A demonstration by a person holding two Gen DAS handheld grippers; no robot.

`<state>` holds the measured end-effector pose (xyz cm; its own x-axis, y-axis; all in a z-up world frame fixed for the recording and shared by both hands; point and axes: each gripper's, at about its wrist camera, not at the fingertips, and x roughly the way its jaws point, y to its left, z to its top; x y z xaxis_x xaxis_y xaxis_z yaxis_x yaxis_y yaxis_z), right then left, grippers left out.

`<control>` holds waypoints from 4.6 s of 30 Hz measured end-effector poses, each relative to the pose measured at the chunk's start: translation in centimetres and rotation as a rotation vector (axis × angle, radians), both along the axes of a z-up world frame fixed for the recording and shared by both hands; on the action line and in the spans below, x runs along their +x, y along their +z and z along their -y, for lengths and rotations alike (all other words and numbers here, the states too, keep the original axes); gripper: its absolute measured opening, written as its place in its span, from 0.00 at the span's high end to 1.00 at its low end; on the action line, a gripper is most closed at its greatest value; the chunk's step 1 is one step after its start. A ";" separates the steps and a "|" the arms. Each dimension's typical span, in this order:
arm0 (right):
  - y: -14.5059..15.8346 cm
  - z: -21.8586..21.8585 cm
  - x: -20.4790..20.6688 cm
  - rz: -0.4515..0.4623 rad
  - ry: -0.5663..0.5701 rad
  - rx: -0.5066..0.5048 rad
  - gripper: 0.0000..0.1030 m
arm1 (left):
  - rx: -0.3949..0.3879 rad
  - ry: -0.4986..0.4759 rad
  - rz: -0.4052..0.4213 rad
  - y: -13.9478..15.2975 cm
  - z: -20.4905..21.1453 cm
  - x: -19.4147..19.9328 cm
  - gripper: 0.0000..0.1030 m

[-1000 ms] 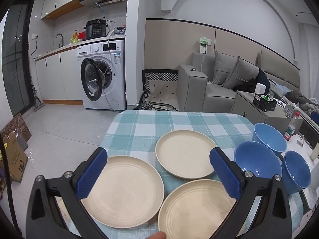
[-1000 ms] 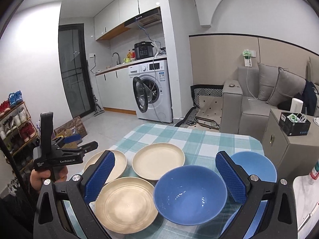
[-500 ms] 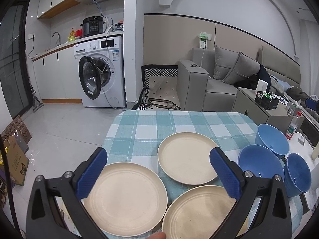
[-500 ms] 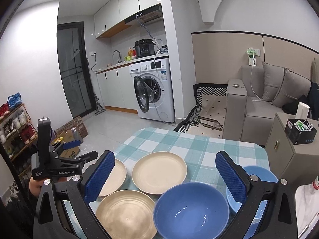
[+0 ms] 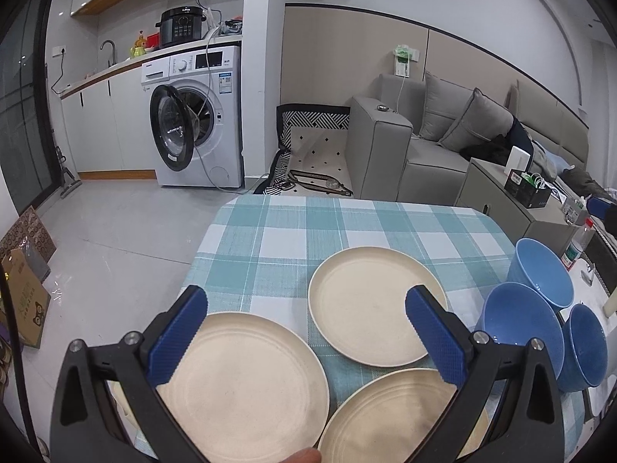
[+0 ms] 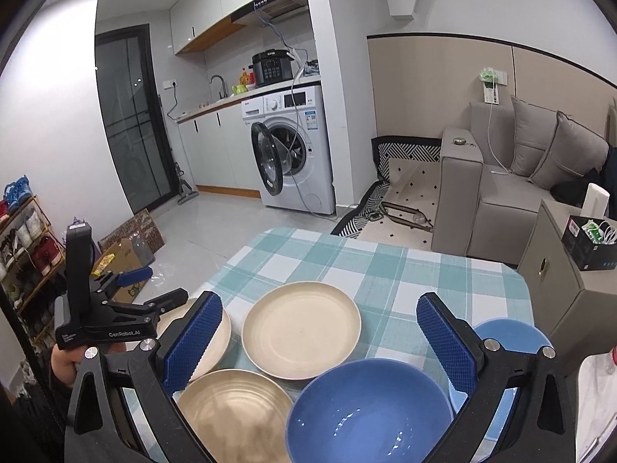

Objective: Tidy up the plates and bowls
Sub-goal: 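Move both tools toward the rim of the large cream plate, then close the left tool on the plate rim while the right tool closes beside it, then lift the cream plate with both tools and carry it toward the other plates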

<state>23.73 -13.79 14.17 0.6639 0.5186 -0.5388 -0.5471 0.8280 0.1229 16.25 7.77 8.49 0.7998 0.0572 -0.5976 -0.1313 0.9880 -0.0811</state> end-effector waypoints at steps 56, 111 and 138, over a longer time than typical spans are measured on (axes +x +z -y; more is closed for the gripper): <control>-17.0 -8.6 14.6 -0.460 0.021 -0.346 0.03 | -0.035 -0.084 -0.340 -9.5 0.2 11.4 0.02; -21.0 -10.0 17.1 -0.506 0.057 -0.506 0.83 | 0.003 -0.133 -0.441 -12.3 0.9 12.9 0.76; -14.6 -8.6 13.1 -0.404 0.049 -0.373 0.83 | -0.004 -0.120 -0.331 -7.2 0.5 8.5 0.76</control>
